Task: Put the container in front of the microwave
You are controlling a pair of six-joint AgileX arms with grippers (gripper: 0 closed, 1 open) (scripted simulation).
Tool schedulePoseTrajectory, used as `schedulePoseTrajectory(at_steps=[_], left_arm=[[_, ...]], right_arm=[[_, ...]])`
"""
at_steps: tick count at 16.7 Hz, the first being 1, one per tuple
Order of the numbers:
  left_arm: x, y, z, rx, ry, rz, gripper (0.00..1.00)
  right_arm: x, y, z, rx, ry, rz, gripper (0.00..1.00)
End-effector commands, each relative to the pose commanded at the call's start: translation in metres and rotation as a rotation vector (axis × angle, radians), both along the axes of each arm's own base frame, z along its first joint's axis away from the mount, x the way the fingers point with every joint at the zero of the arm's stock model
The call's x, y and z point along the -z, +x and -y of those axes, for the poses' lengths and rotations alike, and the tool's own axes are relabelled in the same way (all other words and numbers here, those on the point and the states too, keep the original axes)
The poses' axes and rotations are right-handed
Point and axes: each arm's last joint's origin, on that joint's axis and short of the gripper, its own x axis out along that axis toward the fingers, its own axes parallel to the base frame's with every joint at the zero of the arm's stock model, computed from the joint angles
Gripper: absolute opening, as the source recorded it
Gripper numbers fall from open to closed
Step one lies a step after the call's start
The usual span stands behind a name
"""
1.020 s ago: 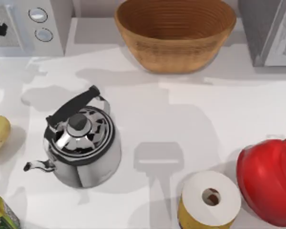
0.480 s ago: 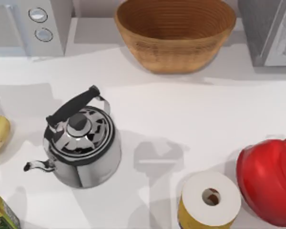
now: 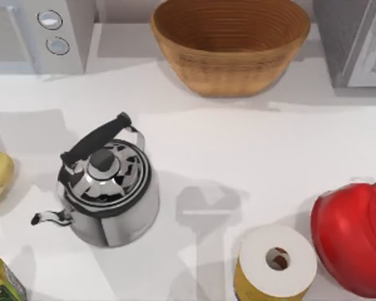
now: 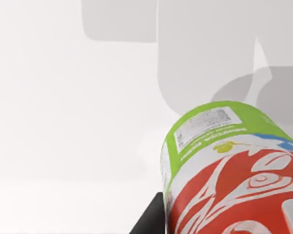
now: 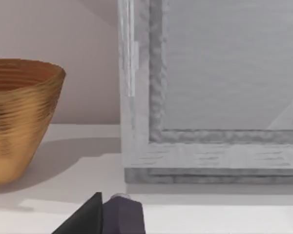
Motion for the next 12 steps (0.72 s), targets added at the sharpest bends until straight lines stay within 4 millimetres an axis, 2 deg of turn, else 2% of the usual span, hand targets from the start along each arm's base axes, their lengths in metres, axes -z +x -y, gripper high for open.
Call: schedulePoseTrajectory(at_steps=[3,12], left_arm=[[0.0007,0.0,-0.0001,0.0,0.0,-0.001,0.0],[0.0007,0.0,-0.0001,0.0,0.0,-0.001,0.68]], right_arm=[[0.0,0.0,0.0,0.0,0.0,0.0,1.0],[0.0,0.0,0.0,0.0,0.0,0.0,1.0]])
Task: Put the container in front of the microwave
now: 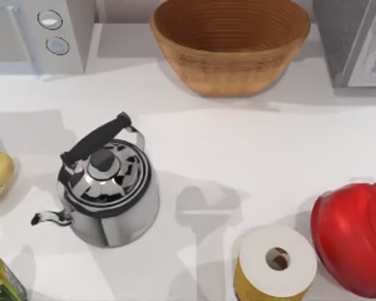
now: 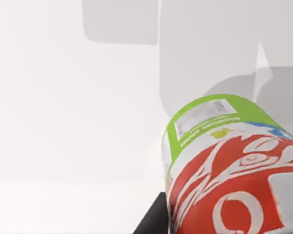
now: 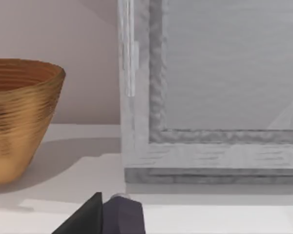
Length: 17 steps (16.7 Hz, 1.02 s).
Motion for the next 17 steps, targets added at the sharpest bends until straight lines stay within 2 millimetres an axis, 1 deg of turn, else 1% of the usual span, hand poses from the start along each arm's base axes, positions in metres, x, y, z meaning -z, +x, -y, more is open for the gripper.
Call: schedulePoseTrajectory(at_steps=[4,5,14,17], left_arm=[[0.0,0.0,0.0,0.0,0.0,0.0,0.98],[0.0,0.0,0.0,0.0,0.0,0.0,1.0],[-0.001,0.0,0.0,0.001,0.0,-0.001,1.0],[-0.012,0.001,0.0,0.002,0.0,0.001,1.0]], right_arm=[[0.0,0.0,0.0,0.0,0.0,0.0,1.0],[0.0,0.0,0.0,0.0,0.0,0.0,1.0],[0.0,0.0,0.0,0.0,0.0,0.0,1.0],[0.0,0.0,0.0,0.0,0.0,0.0,1.0]])
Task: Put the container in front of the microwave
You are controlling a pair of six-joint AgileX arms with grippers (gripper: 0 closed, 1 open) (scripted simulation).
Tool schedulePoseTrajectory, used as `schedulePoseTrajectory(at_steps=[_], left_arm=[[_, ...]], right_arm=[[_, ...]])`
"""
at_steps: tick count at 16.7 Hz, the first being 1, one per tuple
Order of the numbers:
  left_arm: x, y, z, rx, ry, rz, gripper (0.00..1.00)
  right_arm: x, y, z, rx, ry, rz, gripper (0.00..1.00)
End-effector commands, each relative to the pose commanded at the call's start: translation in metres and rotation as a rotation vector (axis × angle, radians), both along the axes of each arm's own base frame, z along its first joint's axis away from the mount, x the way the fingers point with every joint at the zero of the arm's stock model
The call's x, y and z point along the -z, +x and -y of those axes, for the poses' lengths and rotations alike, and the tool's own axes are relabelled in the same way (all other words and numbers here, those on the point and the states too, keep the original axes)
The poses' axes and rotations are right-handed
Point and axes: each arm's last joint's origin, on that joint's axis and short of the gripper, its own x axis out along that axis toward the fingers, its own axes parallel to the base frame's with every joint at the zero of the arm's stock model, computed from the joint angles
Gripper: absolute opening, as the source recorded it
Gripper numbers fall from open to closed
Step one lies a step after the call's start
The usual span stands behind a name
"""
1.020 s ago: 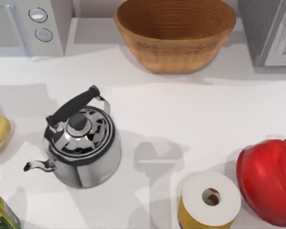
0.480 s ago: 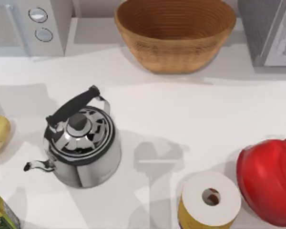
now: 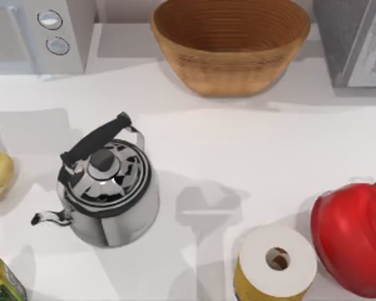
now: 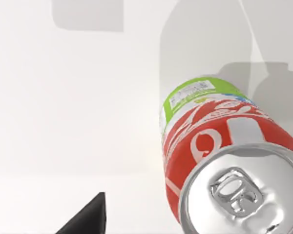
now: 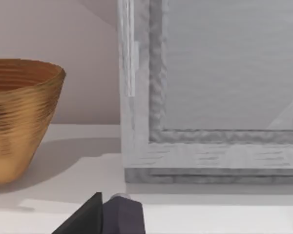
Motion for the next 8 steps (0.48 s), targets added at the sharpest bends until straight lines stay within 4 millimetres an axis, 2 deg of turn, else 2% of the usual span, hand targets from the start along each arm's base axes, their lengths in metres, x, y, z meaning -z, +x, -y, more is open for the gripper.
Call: schedulePoseTrajectory(at_steps=[8], left_arm=[[-0.028,-0.001,0.0,-0.001,0.0,-0.001,1.0]], right_arm=[[0.0,0.0,0.0,0.0,0.0,0.0,1.0]])
